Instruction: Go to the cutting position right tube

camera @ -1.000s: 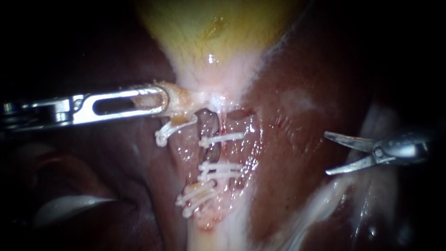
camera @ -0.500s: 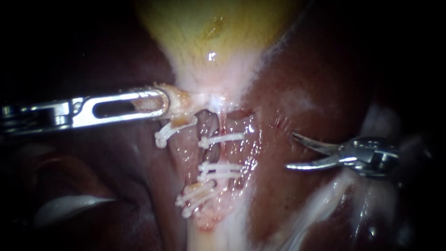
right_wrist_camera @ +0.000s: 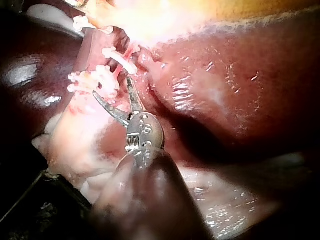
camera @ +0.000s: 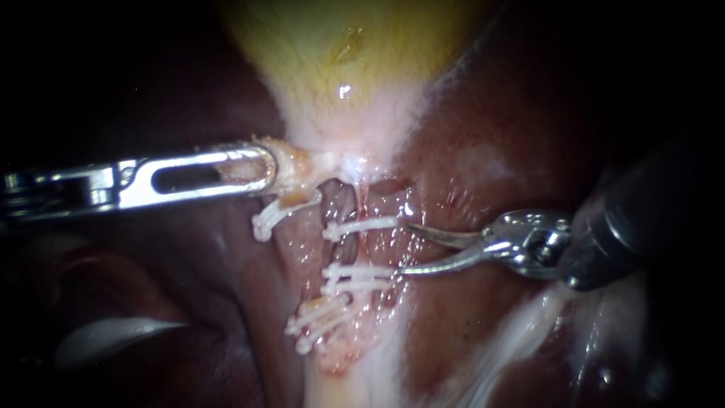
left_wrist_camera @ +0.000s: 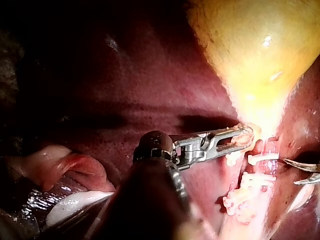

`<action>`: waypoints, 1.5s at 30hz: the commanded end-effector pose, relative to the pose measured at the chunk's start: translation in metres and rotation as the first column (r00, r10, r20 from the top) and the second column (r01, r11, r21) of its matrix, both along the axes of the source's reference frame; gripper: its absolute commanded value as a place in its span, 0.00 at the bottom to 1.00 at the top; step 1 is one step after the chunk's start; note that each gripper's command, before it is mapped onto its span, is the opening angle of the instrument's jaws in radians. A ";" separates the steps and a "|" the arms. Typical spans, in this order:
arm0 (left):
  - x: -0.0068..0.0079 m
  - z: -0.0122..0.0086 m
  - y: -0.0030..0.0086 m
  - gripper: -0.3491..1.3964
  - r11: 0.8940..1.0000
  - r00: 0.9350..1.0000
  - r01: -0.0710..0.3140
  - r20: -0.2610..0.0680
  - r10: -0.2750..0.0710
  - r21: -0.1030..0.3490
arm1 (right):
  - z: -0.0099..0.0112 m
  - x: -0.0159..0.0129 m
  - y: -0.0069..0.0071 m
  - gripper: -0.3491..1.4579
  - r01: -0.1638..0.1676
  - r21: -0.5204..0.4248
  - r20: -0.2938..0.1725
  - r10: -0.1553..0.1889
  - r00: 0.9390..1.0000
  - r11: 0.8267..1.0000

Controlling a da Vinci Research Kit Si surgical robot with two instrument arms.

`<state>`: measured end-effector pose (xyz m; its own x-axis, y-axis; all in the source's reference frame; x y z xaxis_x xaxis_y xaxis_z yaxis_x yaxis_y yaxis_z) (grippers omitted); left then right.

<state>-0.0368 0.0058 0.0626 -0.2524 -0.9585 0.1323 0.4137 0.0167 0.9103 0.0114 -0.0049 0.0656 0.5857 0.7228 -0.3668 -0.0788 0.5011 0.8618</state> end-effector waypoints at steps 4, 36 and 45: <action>-0.0001 -0.0001 0.0000 0.00 1.000 1.000 0.000 0.000 0.000 0.000 | 0.0004 0.0006 0.0000 0.98 -0.004 0.001 0.004 0.004 1.000 1.000; -0.0004 -0.0001 -0.0002 0.00 1.000 1.000 -0.003 0.003 0.003 0.000 | 0.0074 0.0033 -0.0003 0.97 0.008 0.024 -0.005 -0.008 1.000 1.000; -0.0004 -0.0001 -0.0002 0.00 1.000 1.000 -0.004 0.003 0.004 0.000 | 0.0071 0.0046 -0.0005 0.97 0.010 0.055 -0.178 0.000 0.984 0.998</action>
